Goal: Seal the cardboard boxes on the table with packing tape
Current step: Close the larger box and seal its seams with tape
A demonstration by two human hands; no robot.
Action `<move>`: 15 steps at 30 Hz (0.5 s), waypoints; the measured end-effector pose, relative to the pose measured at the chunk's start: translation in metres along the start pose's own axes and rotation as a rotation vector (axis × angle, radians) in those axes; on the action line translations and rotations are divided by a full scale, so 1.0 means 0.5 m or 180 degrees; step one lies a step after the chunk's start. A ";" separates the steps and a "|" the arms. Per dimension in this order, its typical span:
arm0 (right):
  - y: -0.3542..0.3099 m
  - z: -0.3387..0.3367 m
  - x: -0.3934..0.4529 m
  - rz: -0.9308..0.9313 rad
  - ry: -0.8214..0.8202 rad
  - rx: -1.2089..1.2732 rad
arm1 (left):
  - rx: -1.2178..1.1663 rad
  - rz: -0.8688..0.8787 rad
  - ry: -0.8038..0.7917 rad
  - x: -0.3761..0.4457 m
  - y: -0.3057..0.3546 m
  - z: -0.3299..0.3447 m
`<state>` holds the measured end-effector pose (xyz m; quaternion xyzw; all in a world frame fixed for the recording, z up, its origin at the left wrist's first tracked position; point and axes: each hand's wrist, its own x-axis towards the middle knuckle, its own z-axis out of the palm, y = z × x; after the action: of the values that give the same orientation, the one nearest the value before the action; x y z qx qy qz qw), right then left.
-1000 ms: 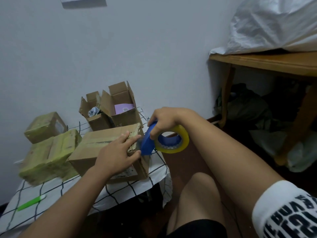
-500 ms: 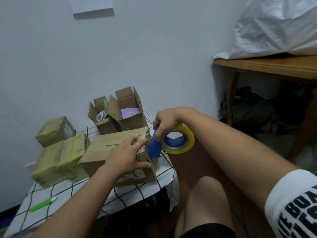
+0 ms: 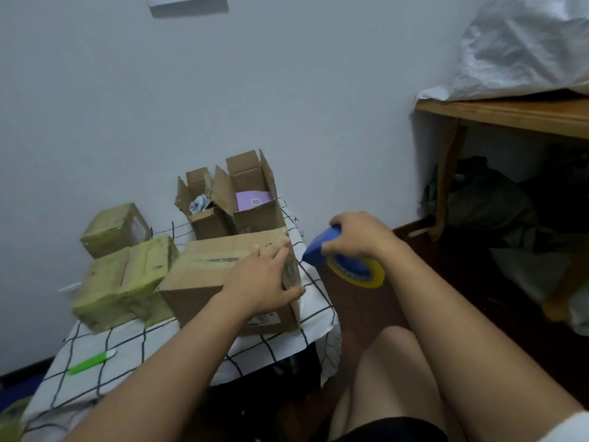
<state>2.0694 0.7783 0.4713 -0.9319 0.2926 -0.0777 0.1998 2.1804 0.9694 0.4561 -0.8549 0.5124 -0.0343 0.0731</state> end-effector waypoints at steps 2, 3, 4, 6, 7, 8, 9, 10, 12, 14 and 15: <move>0.009 0.028 -0.008 0.0169 0.0391 0.0345 | 0.0054 0.0078 -0.0142 -0.006 -0.004 -0.007; 0.010 0.040 -0.011 0.0205 0.0505 0.0497 | 0.0148 0.0123 -0.0237 -0.008 -0.006 -0.015; 0.009 0.051 -0.013 0.0221 0.0563 0.0620 | 0.0277 0.0170 -0.0320 -0.008 -0.007 -0.024; 0.007 0.068 -0.018 0.0231 0.0614 0.0824 | 0.0520 0.0241 -0.0399 -0.004 -0.001 -0.042; 0.007 0.073 -0.021 0.0254 0.0642 0.0911 | 0.0643 0.0275 -0.0415 0.000 0.003 -0.049; 0.006 0.078 -0.023 0.0288 0.0684 0.0979 | 0.0793 0.0328 -0.0416 0.003 0.007 -0.051; 0.007 0.081 -0.024 0.0322 0.0736 0.1029 | 0.0971 0.0411 -0.0404 0.006 0.008 -0.051; 0.007 0.082 -0.025 0.0351 0.0775 0.1072 | 0.1146 0.0504 -0.0390 0.008 0.010 -0.051; 0.009 0.082 -0.027 0.0378 0.0838 0.1150 | 0.1326 0.0632 -0.0432 0.010 0.009 -0.053; 0.013 0.080 -0.028 0.0390 0.0892 0.1226 | 0.1362 0.0720 -0.0495 0.015 0.009 -0.058; 0.015 0.079 -0.028 0.0394 0.0910 0.1257 | 0.1395 0.0789 -0.0494 0.019 0.010 -0.060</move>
<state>2.0643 0.7939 0.4321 -0.8346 0.3535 -0.2520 0.3390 2.1765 0.9563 0.4848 -0.7495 0.5864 -0.0695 0.2992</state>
